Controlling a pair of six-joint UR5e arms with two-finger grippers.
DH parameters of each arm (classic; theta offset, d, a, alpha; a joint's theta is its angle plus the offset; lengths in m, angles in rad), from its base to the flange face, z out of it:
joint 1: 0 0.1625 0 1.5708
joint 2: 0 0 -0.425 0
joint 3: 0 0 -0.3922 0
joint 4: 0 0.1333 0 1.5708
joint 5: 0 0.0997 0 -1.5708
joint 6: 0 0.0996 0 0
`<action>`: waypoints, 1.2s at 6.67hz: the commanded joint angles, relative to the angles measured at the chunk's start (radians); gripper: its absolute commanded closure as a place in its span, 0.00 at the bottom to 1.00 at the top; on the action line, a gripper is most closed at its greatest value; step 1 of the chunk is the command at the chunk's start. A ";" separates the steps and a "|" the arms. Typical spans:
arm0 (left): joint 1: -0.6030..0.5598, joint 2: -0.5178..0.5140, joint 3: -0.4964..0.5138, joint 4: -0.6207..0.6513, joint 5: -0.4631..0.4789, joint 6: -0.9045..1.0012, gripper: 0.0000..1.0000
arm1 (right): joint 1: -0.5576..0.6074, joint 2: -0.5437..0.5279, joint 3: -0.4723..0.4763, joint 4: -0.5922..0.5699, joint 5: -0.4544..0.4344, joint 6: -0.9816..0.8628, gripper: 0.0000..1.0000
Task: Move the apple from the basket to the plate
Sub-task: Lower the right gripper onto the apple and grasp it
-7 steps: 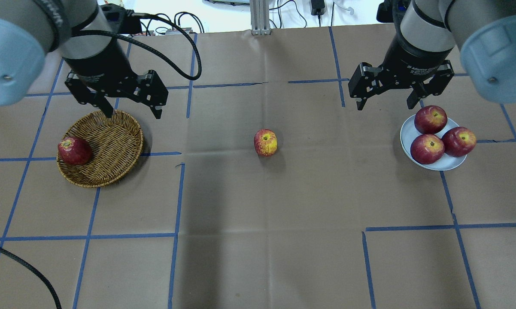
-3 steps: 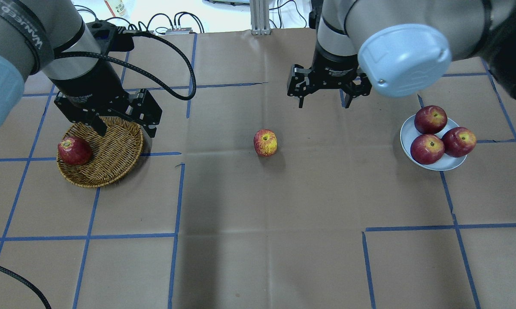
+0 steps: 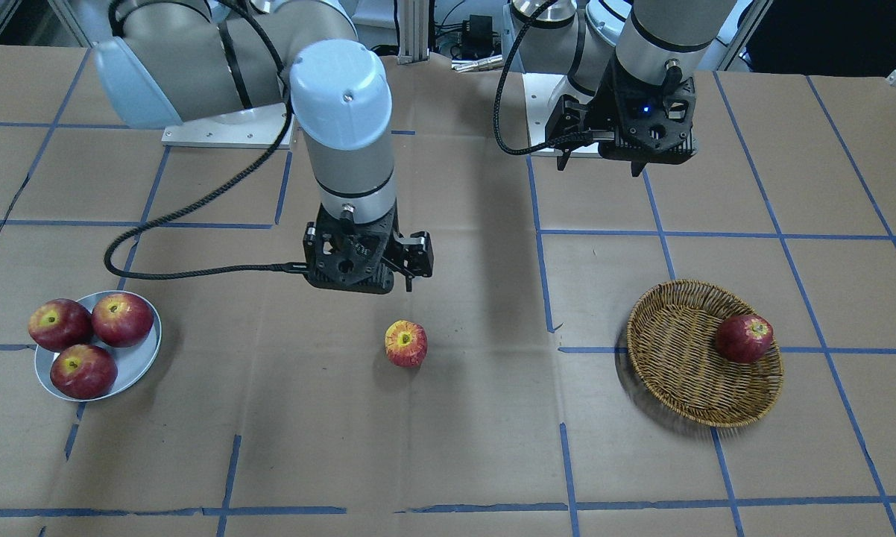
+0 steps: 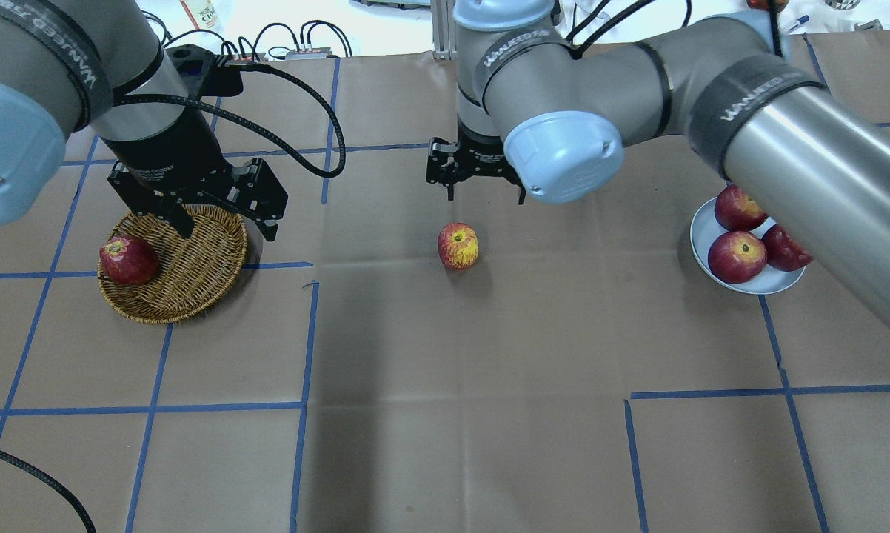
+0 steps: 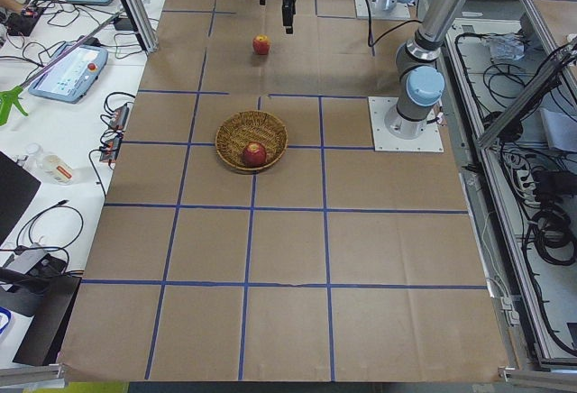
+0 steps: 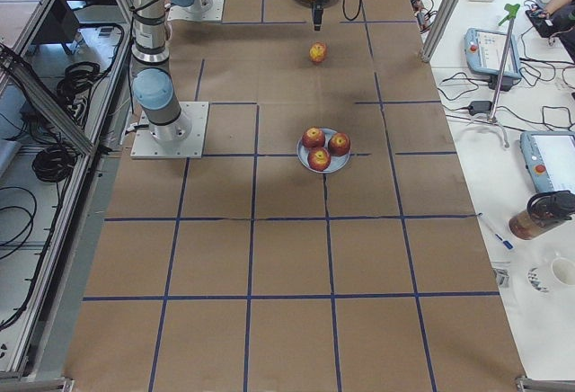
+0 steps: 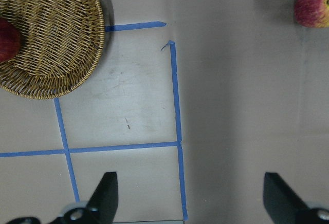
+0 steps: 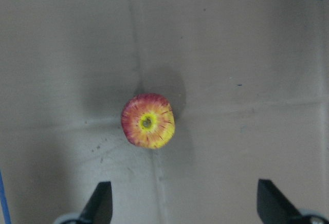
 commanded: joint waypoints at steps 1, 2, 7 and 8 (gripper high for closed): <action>-0.001 -0.010 -0.002 0.049 0.001 0.005 0.01 | 0.049 0.115 0.029 -0.152 -0.003 0.042 0.00; -0.001 -0.013 -0.002 0.051 0.003 0.005 0.01 | 0.049 0.132 0.069 -0.219 -0.006 0.039 0.00; -0.001 -0.010 -0.017 0.051 0.001 0.006 0.01 | 0.040 0.217 0.137 -0.368 -0.053 0.031 0.00; -0.001 -0.010 -0.017 0.051 0.000 0.006 0.01 | 0.043 0.217 0.137 -0.367 -0.053 0.030 0.01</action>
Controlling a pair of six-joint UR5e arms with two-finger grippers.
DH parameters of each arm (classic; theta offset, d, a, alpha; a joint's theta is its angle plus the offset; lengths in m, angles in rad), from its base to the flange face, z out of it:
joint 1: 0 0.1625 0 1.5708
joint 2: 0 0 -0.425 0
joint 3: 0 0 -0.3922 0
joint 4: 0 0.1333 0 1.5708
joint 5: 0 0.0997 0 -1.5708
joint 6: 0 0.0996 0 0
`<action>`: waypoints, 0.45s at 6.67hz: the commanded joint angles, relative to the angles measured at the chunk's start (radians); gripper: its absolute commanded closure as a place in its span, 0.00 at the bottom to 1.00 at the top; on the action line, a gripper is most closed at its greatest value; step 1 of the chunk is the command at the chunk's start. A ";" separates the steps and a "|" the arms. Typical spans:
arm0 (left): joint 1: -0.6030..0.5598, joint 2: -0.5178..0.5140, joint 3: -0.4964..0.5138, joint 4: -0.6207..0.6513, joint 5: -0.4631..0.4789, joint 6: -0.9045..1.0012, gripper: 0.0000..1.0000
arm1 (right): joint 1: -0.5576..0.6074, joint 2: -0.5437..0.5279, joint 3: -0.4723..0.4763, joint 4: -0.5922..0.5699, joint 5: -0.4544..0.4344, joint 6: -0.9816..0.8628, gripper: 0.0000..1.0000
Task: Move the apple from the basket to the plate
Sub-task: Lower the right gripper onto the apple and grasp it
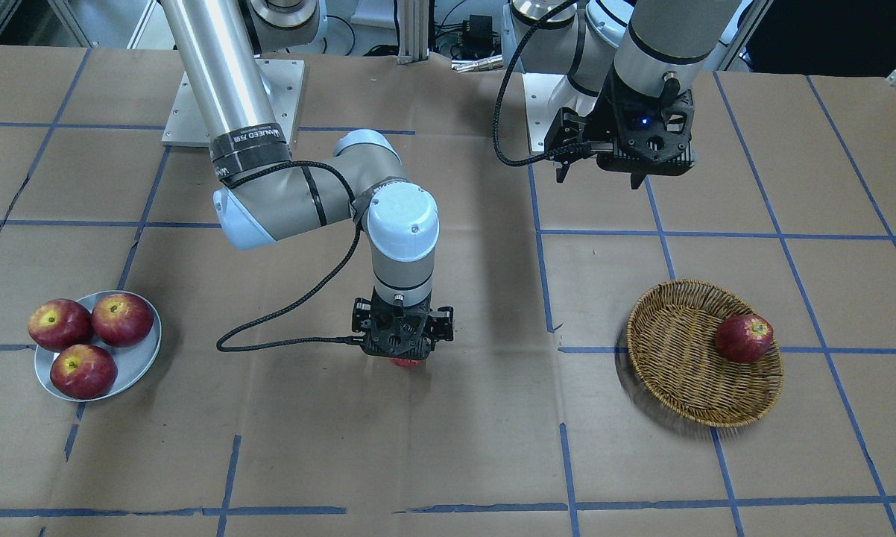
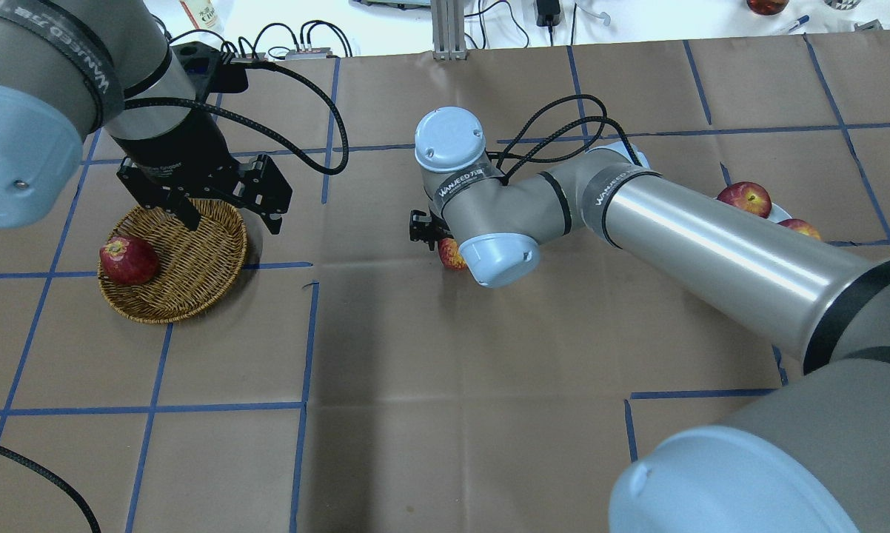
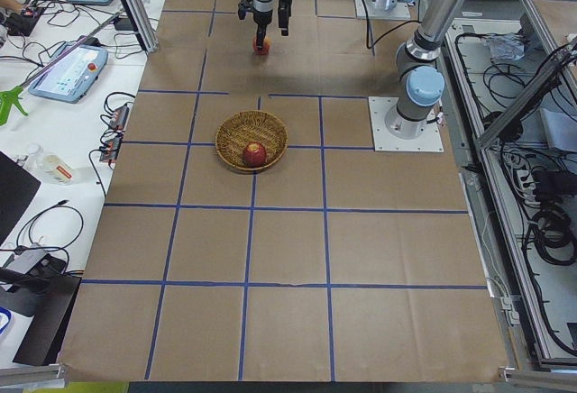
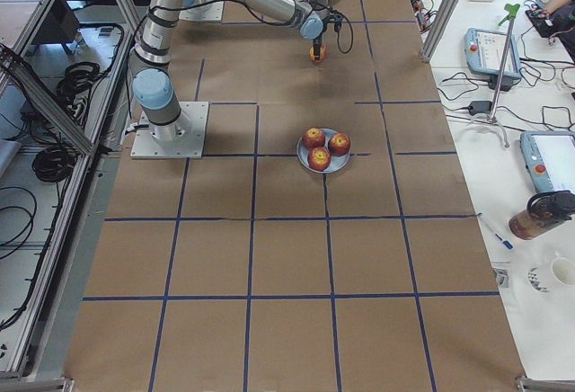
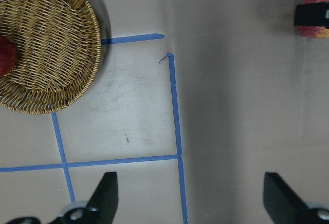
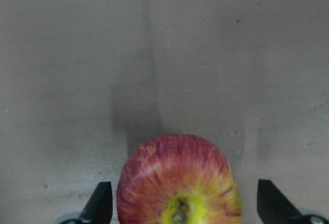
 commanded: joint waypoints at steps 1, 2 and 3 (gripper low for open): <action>0.000 0.001 -0.004 0.000 -0.001 0.000 0.01 | 0.004 0.008 -0.002 -0.003 0.002 -0.004 0.21; 0.000 0.001 -0.005 0.000 -0.001 0.000 0.01 | 0.001 0.008 -0.005 -0.003 0.002 -0.004 0.40; 0.000 0.002 -0.005 0.000 -0.001 -0.001 0.01 | 0.001 0.005 -0.009 -0.003 0.002 -0.004 0.43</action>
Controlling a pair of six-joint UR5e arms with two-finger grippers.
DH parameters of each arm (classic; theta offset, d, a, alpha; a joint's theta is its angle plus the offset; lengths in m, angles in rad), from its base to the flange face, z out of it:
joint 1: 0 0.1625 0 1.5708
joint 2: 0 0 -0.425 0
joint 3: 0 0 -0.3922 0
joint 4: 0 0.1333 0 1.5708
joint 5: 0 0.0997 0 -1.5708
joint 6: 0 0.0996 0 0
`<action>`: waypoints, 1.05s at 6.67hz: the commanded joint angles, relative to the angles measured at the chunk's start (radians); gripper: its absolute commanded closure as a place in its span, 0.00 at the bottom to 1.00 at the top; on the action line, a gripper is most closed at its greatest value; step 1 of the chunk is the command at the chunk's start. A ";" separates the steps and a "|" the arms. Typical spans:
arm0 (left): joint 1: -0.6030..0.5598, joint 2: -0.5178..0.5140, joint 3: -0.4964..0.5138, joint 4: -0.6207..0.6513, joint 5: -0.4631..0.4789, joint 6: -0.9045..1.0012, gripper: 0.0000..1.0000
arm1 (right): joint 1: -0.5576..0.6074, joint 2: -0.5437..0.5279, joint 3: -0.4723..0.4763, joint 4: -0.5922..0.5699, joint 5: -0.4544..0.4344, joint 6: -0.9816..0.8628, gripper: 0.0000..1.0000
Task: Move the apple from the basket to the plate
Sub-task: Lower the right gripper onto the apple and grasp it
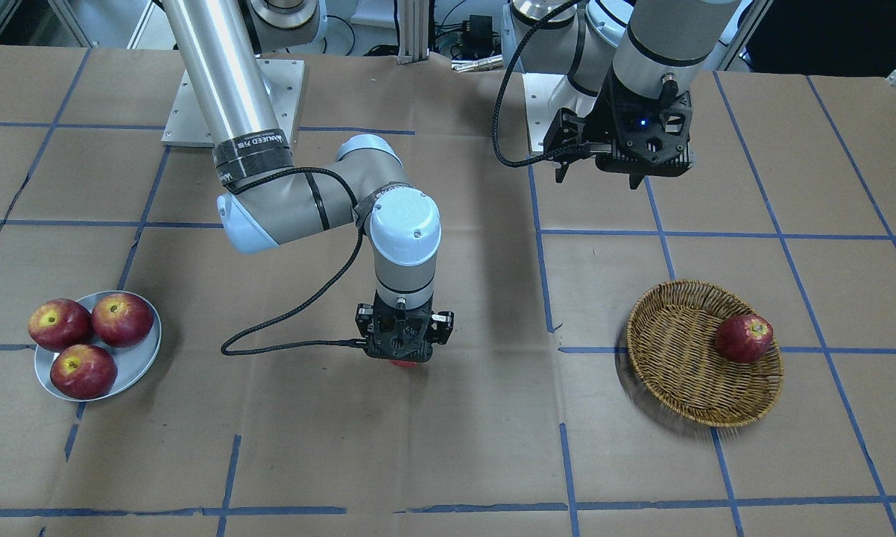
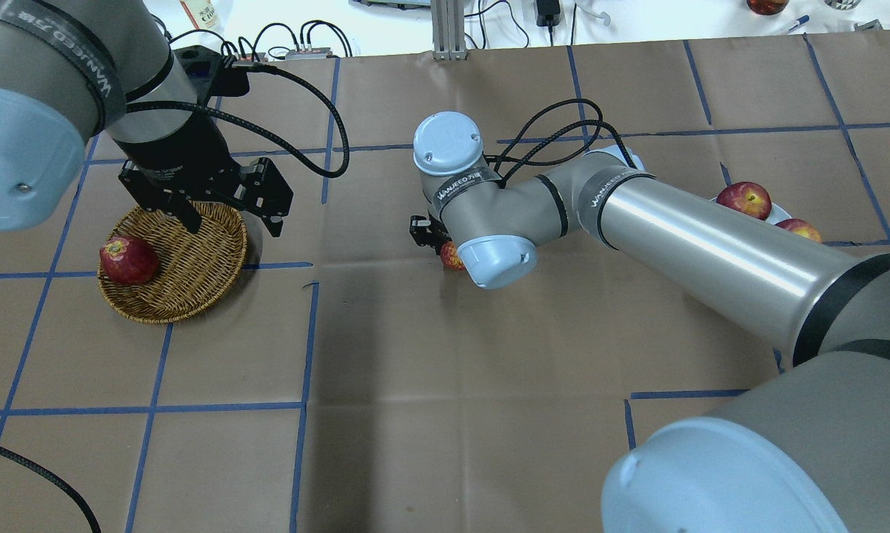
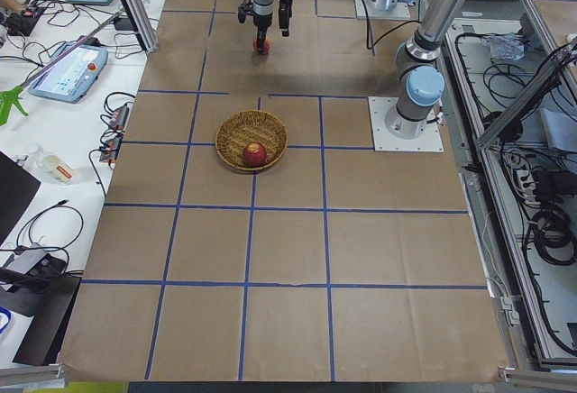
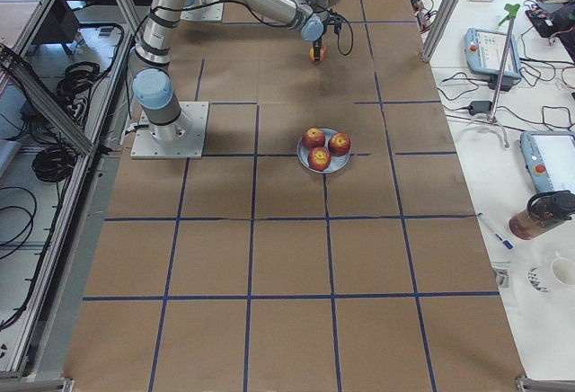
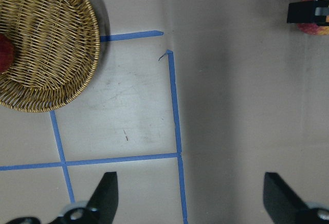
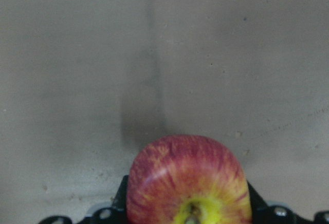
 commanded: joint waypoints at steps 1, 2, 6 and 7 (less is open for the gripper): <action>0.000 0.000 -0.001 0.000 0.001 -0.003 0.01 | -0.007 -0.016 -0.011 0.000 0.002 0.000 0.43; 0.001 -0.008 -0.002 0.012 0.000 -0.010 0.01 | -0.013 -0.051 -0.023 0.014 0.002 -0.002 0.43; 0.000 -0.008 0.001 0.012 0.000 -0.010 0.01 | -0.171 -0.319 -0.014 0.306 0.003 -0.226 0.43; 0.000 0.001 -0.001 0.012 0.000 -0.007 0.01 | -0.220 -0.373 -0.014 0.380 0.002 -0.311 0.43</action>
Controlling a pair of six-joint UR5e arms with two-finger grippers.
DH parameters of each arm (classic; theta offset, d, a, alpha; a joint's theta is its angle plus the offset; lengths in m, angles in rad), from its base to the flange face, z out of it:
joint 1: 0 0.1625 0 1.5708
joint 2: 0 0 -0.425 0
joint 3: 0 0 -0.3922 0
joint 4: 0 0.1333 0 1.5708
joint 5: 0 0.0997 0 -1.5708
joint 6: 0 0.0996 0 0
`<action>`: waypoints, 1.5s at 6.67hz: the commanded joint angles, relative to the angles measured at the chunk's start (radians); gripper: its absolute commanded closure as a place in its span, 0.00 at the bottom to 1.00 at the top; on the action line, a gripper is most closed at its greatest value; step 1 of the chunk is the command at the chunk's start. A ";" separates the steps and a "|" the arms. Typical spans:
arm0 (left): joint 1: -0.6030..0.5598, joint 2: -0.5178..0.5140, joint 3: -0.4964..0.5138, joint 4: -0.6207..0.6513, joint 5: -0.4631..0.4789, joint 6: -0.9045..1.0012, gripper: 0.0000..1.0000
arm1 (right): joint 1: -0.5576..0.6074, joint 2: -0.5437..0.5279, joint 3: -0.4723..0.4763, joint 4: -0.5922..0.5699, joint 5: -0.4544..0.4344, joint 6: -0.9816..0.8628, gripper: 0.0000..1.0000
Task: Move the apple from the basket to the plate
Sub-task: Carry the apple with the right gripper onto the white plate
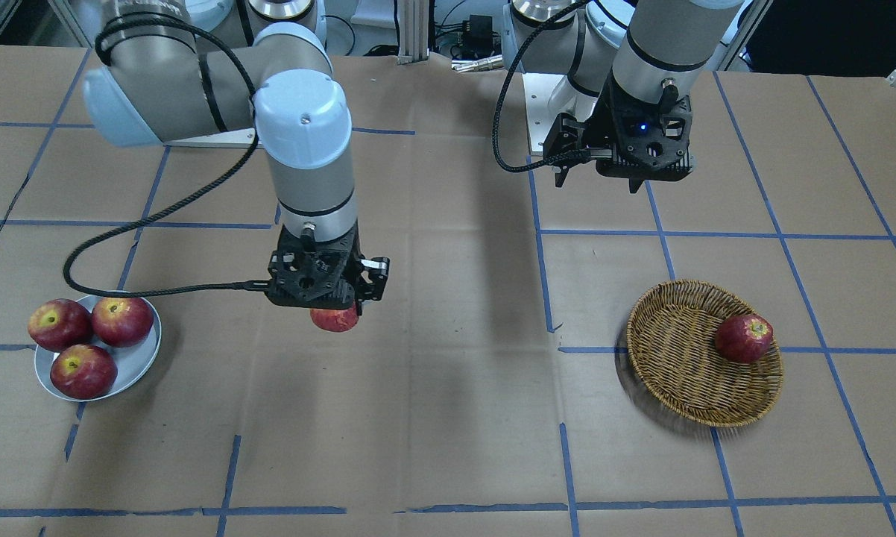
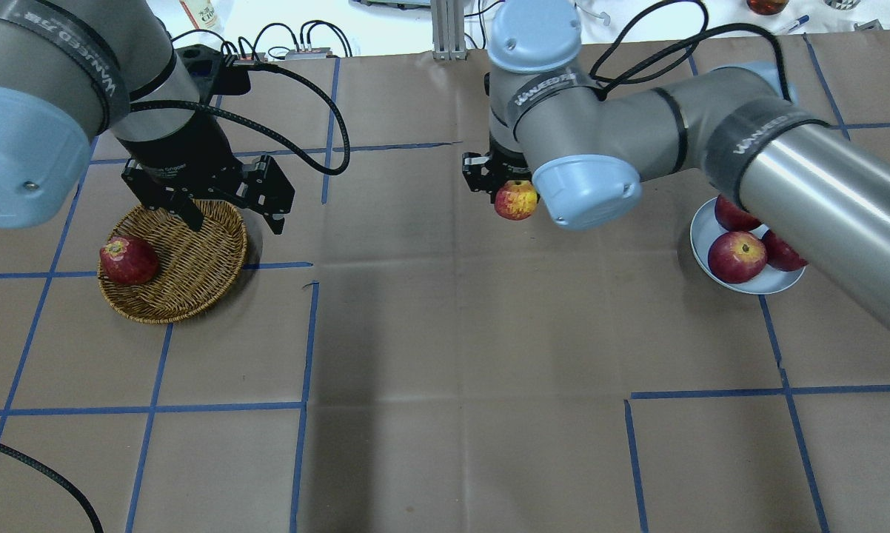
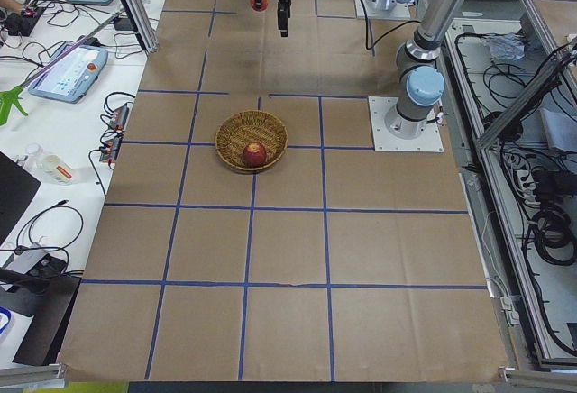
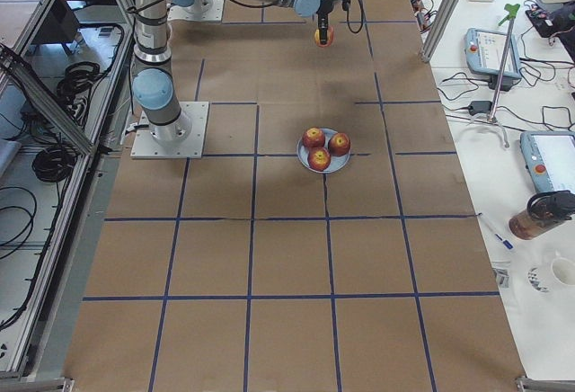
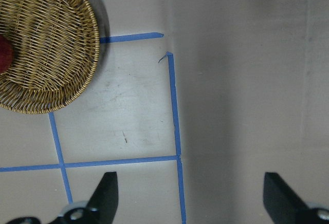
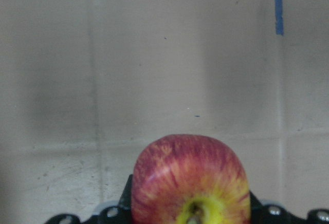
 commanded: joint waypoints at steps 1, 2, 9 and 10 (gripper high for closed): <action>0.000 -0.001 0.002 0.002 0.000 -0.009 0.01 | -0.117 -0.108 0.001 0.144 -0.002 -0.177 0.43; 0.000 0.000 0.002 0.000 0.000 -0.012 0.01 | -0.193 -0.143 0.002 0.193 -0.005 -0.293 0.43; 0.000 0.005 0.001 0.000 -0.001 -0.014 0.01 | -0.677 -0.163 0.170 0.097 0.021 -0.907 0.43; 0.000 0.003 0.001 0.000 -0.001 -0.014 0.01 | -0.677 -0.153 0.224 -0.009 0.023 -0.917 0.43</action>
